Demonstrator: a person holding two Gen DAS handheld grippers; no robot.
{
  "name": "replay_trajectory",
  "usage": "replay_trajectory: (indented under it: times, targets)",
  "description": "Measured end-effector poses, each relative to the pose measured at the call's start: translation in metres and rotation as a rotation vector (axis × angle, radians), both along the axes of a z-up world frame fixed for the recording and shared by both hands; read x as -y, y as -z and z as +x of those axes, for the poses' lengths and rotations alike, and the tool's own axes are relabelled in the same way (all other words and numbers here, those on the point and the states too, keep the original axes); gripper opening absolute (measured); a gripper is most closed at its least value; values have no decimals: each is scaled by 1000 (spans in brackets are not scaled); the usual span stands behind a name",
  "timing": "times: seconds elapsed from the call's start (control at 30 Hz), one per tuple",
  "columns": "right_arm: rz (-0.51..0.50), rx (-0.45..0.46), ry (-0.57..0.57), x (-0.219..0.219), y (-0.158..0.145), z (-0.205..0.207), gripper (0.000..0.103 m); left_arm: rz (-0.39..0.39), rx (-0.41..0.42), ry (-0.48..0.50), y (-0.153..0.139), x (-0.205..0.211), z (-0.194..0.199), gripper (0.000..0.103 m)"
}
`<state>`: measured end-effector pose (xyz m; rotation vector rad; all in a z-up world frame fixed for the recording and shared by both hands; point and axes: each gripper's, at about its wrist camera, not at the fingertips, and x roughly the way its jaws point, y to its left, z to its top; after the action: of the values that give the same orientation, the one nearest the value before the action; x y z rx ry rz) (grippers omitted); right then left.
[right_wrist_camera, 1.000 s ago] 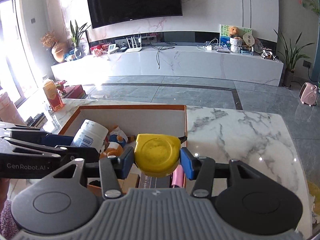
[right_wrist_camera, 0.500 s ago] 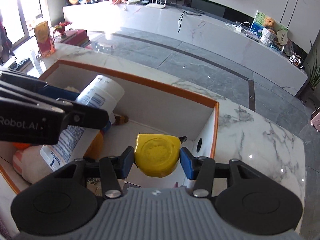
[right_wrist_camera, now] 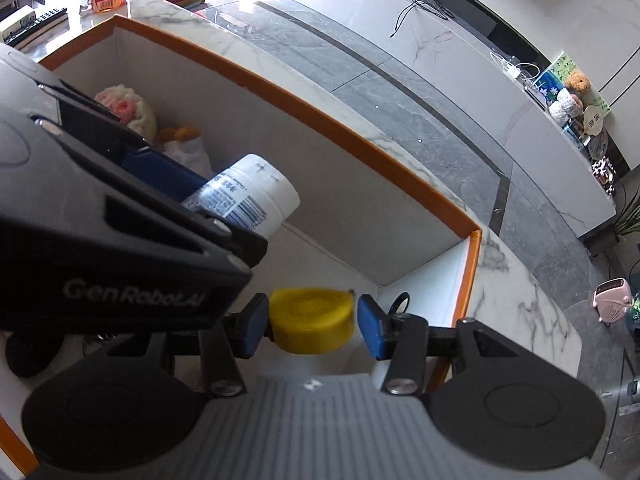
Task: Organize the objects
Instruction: 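Lower tube with left tool while right tool lowers tape measure into box, release both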
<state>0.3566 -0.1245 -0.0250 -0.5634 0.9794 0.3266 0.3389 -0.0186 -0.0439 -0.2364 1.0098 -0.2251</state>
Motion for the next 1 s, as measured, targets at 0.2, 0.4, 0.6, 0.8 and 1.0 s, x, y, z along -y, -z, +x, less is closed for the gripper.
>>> replay_trajectory:
  times: [0.2,0.4,0.6,0.8,1.0]
  targets:
    - [19,12,3,8,-7,-2,51,-19,-31,-43,4,0,3,50]
    - [61,95,38,22,-27,-15,54,4,-65,-72,11,6,8,51]
    - [54,115,21,24,-31,-24,54,12,-100,-96,18,7,9,52]
    - [87,99,35,30,-32,-29,54,28,-72,-93,8,4,4,61]
    - [162,123,100,37,-44,-49,55,69,28,-67,-21,4,-22,61]
